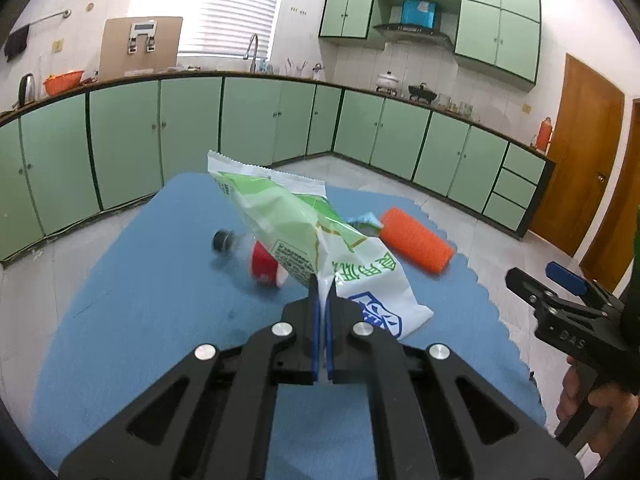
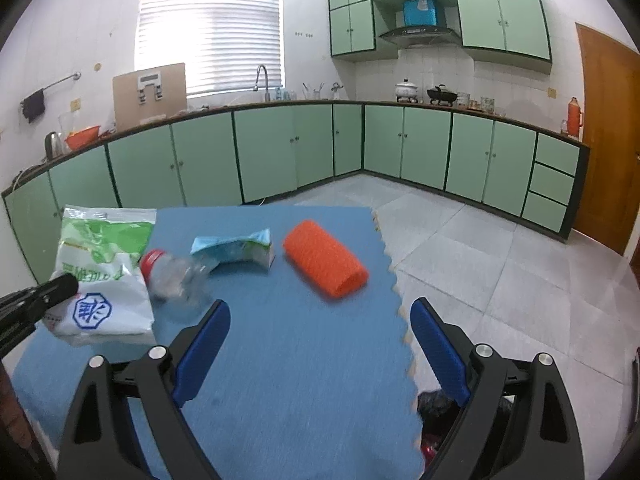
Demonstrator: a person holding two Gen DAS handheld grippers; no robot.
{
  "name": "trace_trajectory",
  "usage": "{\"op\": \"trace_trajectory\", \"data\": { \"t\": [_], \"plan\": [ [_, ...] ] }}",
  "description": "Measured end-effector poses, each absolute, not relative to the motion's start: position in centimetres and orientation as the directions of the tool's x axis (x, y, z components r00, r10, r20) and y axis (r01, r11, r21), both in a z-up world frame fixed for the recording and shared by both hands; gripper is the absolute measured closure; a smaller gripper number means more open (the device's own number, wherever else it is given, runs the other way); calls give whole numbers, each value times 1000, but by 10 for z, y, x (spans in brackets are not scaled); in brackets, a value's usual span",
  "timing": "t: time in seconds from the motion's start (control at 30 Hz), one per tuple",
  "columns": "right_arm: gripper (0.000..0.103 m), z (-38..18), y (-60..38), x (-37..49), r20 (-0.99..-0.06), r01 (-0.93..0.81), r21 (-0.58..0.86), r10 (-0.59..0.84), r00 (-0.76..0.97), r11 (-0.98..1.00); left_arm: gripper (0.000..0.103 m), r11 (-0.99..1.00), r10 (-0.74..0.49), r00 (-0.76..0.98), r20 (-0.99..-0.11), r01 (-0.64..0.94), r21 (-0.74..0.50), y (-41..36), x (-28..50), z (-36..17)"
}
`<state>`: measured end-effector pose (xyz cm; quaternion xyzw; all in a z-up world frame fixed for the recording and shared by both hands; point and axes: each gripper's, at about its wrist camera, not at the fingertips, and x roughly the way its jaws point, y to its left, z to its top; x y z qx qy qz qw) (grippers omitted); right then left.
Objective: Collect trash
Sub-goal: 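Grasp the orange foam net with the right tool while the left holds the bag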
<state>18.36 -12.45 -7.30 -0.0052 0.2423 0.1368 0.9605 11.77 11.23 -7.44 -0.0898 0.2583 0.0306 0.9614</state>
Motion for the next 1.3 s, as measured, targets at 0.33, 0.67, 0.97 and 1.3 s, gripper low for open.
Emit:
{"op": "trace_trajectory", "data": {
  "t": [0.33, 0.67, 0.97, 1.3],
  "plan": [
    [15, -83, -119, 273, -499, -253, 55, 246, 831, 966, 102, 988, -14, 872, -488, -64, -143, 87, 189, -82],
    [29, -119, -111, 348, -622, -235, 47, 213, 754, 971, 102, 991, -4, 868, -496, -62, -118, 85, 224, -95],
    [56, -145, -99, 360, -694, -231, 18, 179, 697, 973, 102, 993, 2, 846, -534, -64, -98, 85, 241, -117],
    [92, -132, -104, 339, -674, -237, 42, 202, 710, 971, 102, 993, 2, 843, -538, -66, -100, 88, 241, -118]
  ]
}}
